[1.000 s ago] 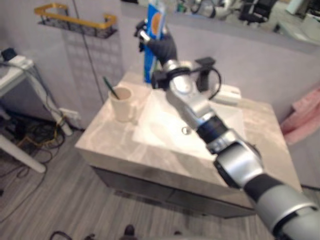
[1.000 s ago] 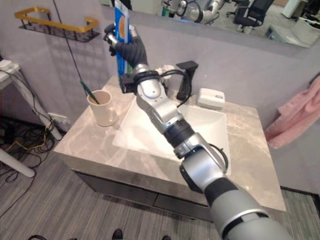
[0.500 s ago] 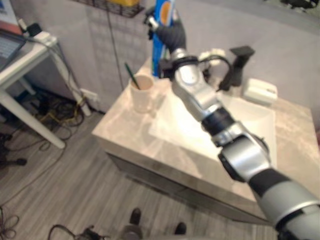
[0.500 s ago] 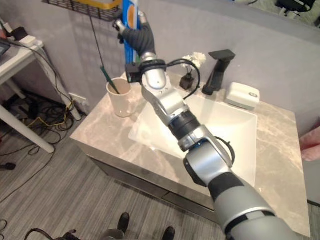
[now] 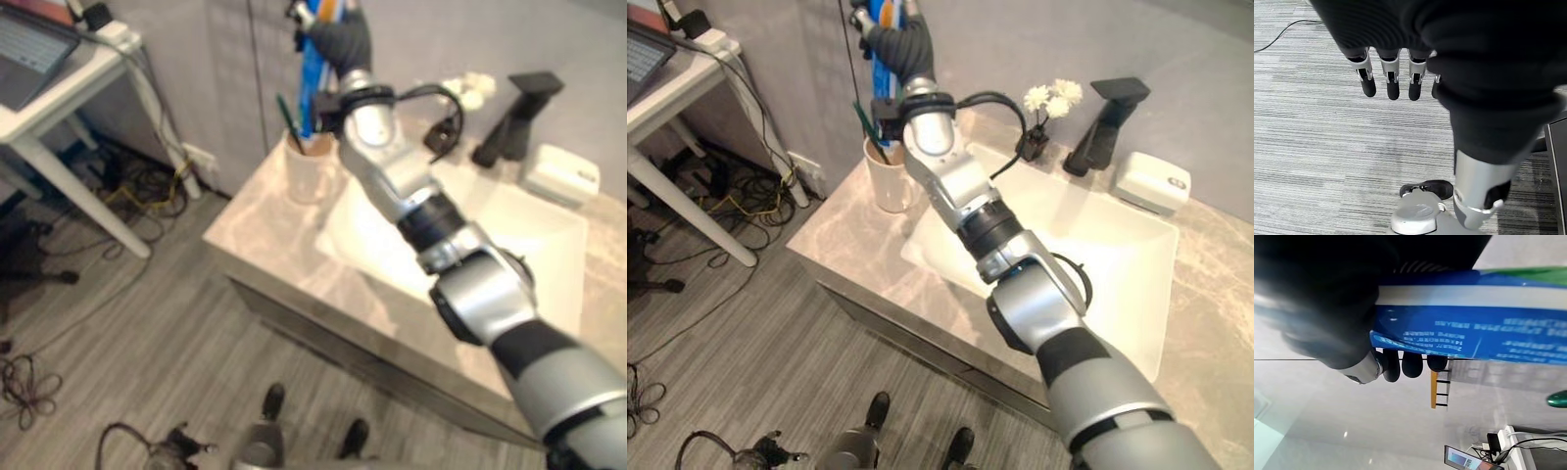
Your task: Put brush and paste in cup on sink, flatten towel.
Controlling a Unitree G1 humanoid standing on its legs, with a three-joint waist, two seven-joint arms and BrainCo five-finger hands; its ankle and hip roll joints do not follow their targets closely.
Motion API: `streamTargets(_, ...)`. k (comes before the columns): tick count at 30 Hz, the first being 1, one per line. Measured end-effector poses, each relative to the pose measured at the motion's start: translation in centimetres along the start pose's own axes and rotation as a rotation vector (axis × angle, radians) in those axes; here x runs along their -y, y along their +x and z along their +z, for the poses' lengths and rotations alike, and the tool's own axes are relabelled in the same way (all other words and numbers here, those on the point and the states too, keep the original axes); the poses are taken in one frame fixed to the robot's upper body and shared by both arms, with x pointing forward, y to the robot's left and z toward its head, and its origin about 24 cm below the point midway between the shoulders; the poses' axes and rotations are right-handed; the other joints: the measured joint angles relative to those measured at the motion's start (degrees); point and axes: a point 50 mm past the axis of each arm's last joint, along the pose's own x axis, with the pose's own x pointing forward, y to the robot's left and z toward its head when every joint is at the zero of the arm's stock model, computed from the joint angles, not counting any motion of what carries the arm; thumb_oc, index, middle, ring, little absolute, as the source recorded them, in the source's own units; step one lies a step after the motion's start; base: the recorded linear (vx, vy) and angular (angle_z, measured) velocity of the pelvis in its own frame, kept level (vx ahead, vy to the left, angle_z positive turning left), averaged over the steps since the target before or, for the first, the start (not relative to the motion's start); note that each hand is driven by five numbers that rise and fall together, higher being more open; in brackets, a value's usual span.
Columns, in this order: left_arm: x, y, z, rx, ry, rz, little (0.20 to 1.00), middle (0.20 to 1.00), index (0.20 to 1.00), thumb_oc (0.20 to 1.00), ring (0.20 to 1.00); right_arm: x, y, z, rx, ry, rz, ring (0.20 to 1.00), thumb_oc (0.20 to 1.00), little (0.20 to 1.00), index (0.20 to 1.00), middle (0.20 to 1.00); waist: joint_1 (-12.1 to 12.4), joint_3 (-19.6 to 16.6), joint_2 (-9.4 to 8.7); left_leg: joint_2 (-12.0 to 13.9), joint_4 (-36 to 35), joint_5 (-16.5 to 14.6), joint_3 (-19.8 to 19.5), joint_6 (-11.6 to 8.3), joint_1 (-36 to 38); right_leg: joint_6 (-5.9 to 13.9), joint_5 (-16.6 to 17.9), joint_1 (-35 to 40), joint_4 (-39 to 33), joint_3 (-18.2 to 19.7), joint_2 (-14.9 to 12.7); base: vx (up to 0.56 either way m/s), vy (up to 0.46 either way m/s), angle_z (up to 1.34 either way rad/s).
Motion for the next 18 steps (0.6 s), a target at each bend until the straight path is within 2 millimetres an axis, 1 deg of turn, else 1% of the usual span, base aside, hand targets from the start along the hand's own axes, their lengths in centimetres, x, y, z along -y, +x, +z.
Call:
streamTargets(6,-0.1,0.0,0.3,0.014,0.006,0.003,1.000,1.000,1.000,1.000,1.000,0.0,0.0,0.0,-0.001,0.000,0.000,0.200,0.200,0.200,0.200,0.200,-0.05,0.07,0.08,-0.32,0.00,-0.01,0.10,0.01,0.05,0.02,0.02,0.00,0.00,0.05,-0.38,0.00,0.000,0.00)
streamTargets(11,0.2,0.0,1.5,0.063,-0.004,0.009,1.000,1.000,1.000,1.000,1.000,-0.6,-0.4,-0.6,-0.018,0.020,0.013,0.200,0.200,0.200,0.200,0.200,-0.12,0.10,0.07,-0.40,0.03,-0.05,1.07,0.07,0.22,0.22,0.23,-0.18,0.00,0.79,-0.60,-0.01,-0.001,-0.05)
streamTargets(13,0.2,0.1,1.9,0.072,-0.007,0.008,1.000,1.000,1.000,1.000,1.000,-0.5,-0.4,-0.7,-0.021,0.018,0.010,0.200,0.200,0.200,0.200,0.200,-0.16,0.13,0.06,-0.40,0.15,-0.08,1.13,0.11,0.22,0.25,0.27,-0.16,0.00,0.86,-0.60,-0.01,-0.001,-0.03)
streamTargets(18,0.4,0.1,2.0,0.073,-0.008,0.006,1.000,1.000,1.000,1.000,1.000,-0.4,-0.5,-1.0,-0.029,0.019,0.011,0.200,0.200,0.200,0.200,0.200,-0.21,0.14,0.07,-0.41,0.23,-0.08,1.17,0.13,0.21,0.28,0.30,-0.16,0.00,0.93,-0.60,0.00,0.000,0.00)
